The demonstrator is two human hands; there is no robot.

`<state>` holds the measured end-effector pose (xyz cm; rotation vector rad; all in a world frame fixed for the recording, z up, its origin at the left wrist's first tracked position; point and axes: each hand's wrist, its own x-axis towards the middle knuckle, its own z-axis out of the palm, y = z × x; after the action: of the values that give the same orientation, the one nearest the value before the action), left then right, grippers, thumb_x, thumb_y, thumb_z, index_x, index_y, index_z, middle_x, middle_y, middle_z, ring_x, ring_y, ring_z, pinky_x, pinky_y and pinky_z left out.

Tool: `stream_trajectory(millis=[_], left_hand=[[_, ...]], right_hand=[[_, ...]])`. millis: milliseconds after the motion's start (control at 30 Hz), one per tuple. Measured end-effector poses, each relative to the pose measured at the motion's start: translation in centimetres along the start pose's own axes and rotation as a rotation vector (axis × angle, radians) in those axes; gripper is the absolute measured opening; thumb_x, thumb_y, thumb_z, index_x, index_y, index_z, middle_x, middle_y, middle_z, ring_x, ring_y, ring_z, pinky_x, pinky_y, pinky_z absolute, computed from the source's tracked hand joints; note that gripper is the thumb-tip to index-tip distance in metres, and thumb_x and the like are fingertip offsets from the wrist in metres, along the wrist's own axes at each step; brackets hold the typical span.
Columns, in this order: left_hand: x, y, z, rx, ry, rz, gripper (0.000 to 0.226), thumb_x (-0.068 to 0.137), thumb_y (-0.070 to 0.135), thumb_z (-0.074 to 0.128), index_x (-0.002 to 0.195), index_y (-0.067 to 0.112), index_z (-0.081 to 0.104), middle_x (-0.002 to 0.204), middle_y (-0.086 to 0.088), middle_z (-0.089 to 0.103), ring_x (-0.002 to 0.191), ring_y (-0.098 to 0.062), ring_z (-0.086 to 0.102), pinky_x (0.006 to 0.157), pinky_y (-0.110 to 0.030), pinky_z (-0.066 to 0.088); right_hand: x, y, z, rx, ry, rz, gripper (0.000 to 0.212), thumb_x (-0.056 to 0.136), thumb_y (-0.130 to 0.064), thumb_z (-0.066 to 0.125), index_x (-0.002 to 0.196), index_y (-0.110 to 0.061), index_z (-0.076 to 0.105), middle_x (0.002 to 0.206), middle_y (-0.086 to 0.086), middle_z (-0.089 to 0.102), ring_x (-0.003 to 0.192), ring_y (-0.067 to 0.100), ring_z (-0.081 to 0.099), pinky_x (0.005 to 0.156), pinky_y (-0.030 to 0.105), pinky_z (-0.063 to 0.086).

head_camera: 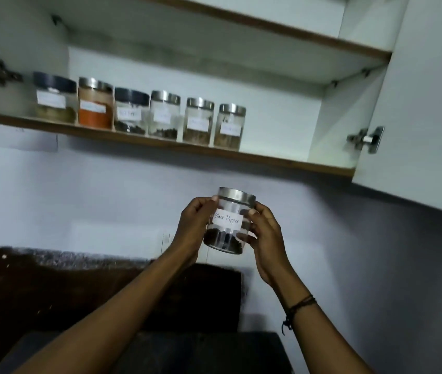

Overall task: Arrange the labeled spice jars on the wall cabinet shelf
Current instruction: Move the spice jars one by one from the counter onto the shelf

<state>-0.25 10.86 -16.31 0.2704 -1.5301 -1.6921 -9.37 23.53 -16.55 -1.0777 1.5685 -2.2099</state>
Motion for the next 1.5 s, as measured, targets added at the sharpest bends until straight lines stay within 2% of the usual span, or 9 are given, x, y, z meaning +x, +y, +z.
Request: stream_trajectory(millis=[200,367,467,633,833,1033,1267,1367,1500], left_hand=[[2.5,6.7,2.0,0.052,0.008,0.227,0.027,0.093,0.045,0.061,0.095,0.019,0.065,0.091,0.000,0.075,0.075,-0.004,0.069,0.062,-0.022,0.055],[4.5,10.2,3.7,0.075,-0.010,0.316,0.023,0.097,0.042,0.056,0.097,0.022,0.068,0.085,0.003,0.073,0.078,-0.009,0.069,0.064,-0.024,0.059],[5.6,11.8,4.5,0.075,-0.024,0.364,0.017,0.097,0.030,0.055,0.097,0.028,0.071,0.082,0.012,0.071,0.080,-0.006,0.067,0.067,-0.025,0.058],[8.4,13.5,6.6,0.115,0.001,0.403,0.022,0.092,0.028,0.059,0.110,0.021,0.071,0.101,0.000,0.072,0.094,-0.020,0.068,0.078,-0.037,0.057],[13.4,14.7,9.4,0.172,0.038,0.344,0.026,0.090,0.015,0.063,0.115,0.012,0.071,0.117,-0.007,0.071,0.110,-0.023,0.066,0.098,-0.041,0.054],[16.6,13.3,11.5,0.289,0.009,0.357,0.038,0.086,-0.001,0.056,0.121,0.012,0.064,0.120,-0.005,0.068,0.098,-0.014,0.064,0.062,-0.011,0.052],[19.5,10.7,12.6,0.518,-0.051,0.322,0.047,0.084,0.002,0.062,0.131,0.006,0.057,0.126,-0.015,0.064,0.113,-0.030,0.063,0.091,-0.048,0.056],[20.4,10.4,12.7,0.639,-0.065,0.301,0.056,0.085,0.003,0.060,0.139,0.004,0.048,0.136,-0.017,0.054,0.120,-0.033,0.057,0.097,-0.050,0.053],[20.8,10.5,12.8,0.718,-0.113,0.276,0.035,0.085,0.005,0.060,0.120,0.002,0.056,0.116,-0.018,0.063,0.105,-0.034,0.063,0.090,-0.048,0.056]], right_hand=[[2.9,-5.7,1.4,0.007,0.183,-0.216,0.019,0.094,-0.031,0.062,0.106,-0.017,0.058,0.097,-0.004,0.075,0.089,0.012,0.072,0.070,0.025,0.059],[4.9,-8.5,2.1,-0.086,0.282,-0.352,0.012,0.092,-0.037,0.062,0.093,-0.026,0.065,0.093,-0.007,0.071,0.090,0.013,0.070,0.077,0.033,0.061],[5.8,-9.9,1.8,-0.131,0.252,-0.429,0.011,0.091,-0.031,0.063,0.102,-0.030,0.063,0.100,-0.009,0.068,0.095,0.010,0.067,0.077,0.032,0.059],[8.2,-12.3,1.1,-0.370,0.218,-0.475,0.054,0.076,-0.035,0.061,0.129,-0.032,0.052,0.119,-0.010,0.053,0.100,0.008,0.059,0.074,0.020,0.050],[13.6,-13.7,0.5,-0.594,0.278,-0.483,0.046,0.085,-0.014,0.060,0.128,-0.028,0.052,0.116,0.003,0.054,0.097,0.024,0.060,0.079,0.032,0.052],[18.7,-13.1,-0.6,-0.657,0.375,-0.336,0.031,0.088,-0.007,0.056,0.118,-0.012,0.051,0.119,0.008,0.062,0.093,0.022,0.055,0.077,0.031,0.045],[22.6,-11.1,-2.4,-0.838,0.220,-0.279,0.027,0.090,-0.003,0.056,0.116,-0.005,0.051,0.120,0.015,0.061,0.106,0.031,0.058,0.076,0.027,0.041],[23.6,-10.4,-2.9,-0.896,0.181,-0.244,0.030,0.089,-0.006,0.059,0.118,-0.004,0.051,0.122,0.017,0.060,0.108,0.033,0.059,0.078,0.031,0.045],[24.4,-9.8,-2.9,-0.956,0.155,-0.245,0.033,0.087,-0.013,0.066,0.116,-0.005,0.053,0.118,0.016,0.063,0.105,0.033,0.061,0.073,0.027,0.041]])
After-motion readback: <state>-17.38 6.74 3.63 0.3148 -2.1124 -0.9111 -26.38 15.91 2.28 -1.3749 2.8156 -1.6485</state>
